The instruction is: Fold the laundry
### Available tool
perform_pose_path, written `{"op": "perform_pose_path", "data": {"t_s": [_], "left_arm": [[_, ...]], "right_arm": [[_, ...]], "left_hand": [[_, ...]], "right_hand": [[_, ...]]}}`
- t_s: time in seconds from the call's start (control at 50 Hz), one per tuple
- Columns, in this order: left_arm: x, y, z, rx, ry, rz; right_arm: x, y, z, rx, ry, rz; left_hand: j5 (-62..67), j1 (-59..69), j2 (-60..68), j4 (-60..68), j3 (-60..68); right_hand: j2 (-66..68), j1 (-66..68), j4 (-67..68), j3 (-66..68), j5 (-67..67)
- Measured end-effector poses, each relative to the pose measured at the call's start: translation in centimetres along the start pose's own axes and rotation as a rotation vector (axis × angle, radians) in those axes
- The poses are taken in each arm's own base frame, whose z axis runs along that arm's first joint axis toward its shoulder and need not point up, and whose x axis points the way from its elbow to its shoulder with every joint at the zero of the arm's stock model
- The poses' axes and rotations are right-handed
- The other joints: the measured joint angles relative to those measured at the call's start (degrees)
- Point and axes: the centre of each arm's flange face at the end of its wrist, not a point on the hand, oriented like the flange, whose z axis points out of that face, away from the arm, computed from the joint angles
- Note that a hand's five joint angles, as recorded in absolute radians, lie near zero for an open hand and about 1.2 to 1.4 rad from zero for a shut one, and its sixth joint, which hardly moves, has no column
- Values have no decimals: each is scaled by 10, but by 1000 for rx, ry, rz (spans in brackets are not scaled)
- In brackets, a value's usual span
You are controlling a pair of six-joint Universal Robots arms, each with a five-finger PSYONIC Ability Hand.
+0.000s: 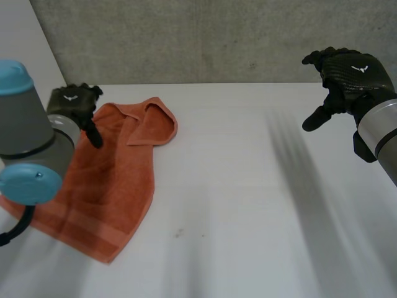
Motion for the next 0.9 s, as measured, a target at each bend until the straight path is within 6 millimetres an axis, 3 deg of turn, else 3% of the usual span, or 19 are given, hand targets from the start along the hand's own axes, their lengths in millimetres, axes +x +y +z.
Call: {"op": "perform_pose_path", "data": {"t_s": [0.16, 0.4, 0.44, 0.58, 0.78, 0.82, 0.84, 0.9], "left_arm": [[18, 32, 20, 4, 93, -11], [41, 47, 51, 97, 228, -38], [48, 50, 60, 114, 270, -35], [60, 64, 91, 148, 316, -15], [70, 87, 115, 147, 327, 75], [72, 92, 118, 144, 333, 92], [72, 94, 119, 144, 335, 100], [74, 96, 122, 148, 337, 112]], "right_arm": [[-2, 12, 5, -34, -8, 3], [-7, 39, 14, -114, -25, 5], [-8, 45, 16, -129, -27, 1], [-8, 52, 19, -151, -30, -28], [-9, 57, 20, -164, -35, -45], [-9, 58, 20, -164, -35, -45], [-9, 58, 20, -165, -35, -44], [-9, 59, 21, -167, -35, -44]], "left_hand": [[0, 0, 0, 0, 0], [0, 0, 1, 0, 0], [68, 80, 78, 78, 69], [71, 80, 81, 80, 71], [105, 117, 113, 114, 105], [117, 131, 129, 126, 118], [217, 247, 234, 231, 222], [285, 313, 305, 301, 293]], "right_hand": [[0, 0, 0, 0, 0], [0, 0, 0, 0, 0], [0, 0, 0, 0, 0], [0, 0, 0, 0, 0], [0, 0, 0, 0, 0], [0, 0, 0, 0, 0], [0, 0, 0, 0, 0], [0, 0, 0, 0, 0]]}}
